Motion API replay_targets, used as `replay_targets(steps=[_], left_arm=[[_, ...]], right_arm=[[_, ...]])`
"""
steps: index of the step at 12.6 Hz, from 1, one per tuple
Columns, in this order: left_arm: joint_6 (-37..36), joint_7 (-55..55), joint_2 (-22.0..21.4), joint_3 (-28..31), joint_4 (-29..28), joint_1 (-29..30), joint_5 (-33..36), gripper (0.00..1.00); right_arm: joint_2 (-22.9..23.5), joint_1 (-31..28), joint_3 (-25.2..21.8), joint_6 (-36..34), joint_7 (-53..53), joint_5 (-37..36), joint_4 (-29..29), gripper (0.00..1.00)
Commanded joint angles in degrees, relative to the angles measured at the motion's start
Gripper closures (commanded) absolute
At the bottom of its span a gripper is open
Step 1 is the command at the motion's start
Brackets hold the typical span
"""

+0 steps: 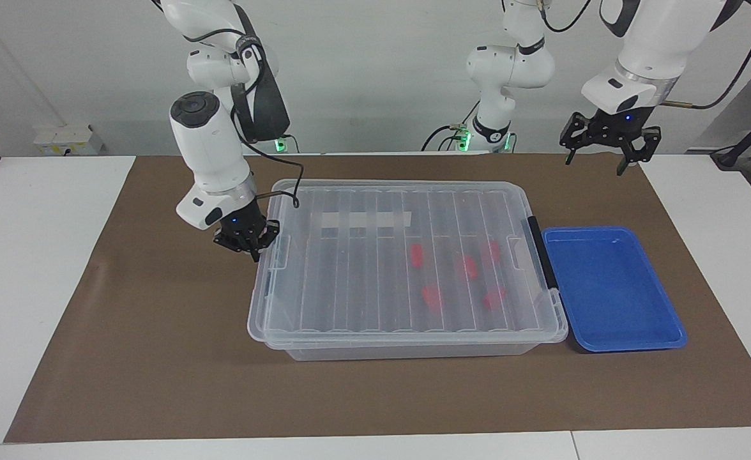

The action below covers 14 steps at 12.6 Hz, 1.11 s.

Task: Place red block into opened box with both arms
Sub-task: 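Slide the clear lid back over the box with the right gripper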

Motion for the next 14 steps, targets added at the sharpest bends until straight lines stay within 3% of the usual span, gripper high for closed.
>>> replay_targets(steps=[1,5,6,7,10,13,14], left_arm=[[-0.9,-7.5,-0.5,-1.9,0.5,0.9,-1.9,0.0],[-1.0,-7.3,-0.9,-2.1,0.3,1.9,-1.9,0.0],[-1.2,-7.4,-0.9,-2.2,0.2,1.9,-1.9,0.0],[-1.1,-7.5,-0.8,-2.2,0.2,2.0,-1.9,0.0],[-1.1,-7.6,-0.7,-4.0,0.9,2.1,-1.7,0.0],[6.6,-7.8,-3.6,-3.9,-6.8,2.5,-1.7,0.0],[6.4,-7.7,-3.6,-3.6,-6.5,2.5,-1.7,0.0]], right_arm=[[-0.7,-0.7,0.2,0.0,0.4,0.5,0.6,1.0],[-5.4,-4.6,-0.1,-6.3,1.1,0.6,0.0,1.0],[-6.6,-6.1,-0.1,-8.4,1.6,0.6,0.0,0.66],[-7.8,-6.5,-0.2,-10.2,3.3,0.6,0.1,0.03],[-10.3,-7.3,-0.7,-18.0,6.4,-0.6,3.5,0.0],[-8.8,-9.3,-0.6,-29.1,6.3,-0.8,14.7,0.0],[-8.1,-9.3,-0.7,-32.3,6.3,-0.8,18.5,0.0]])
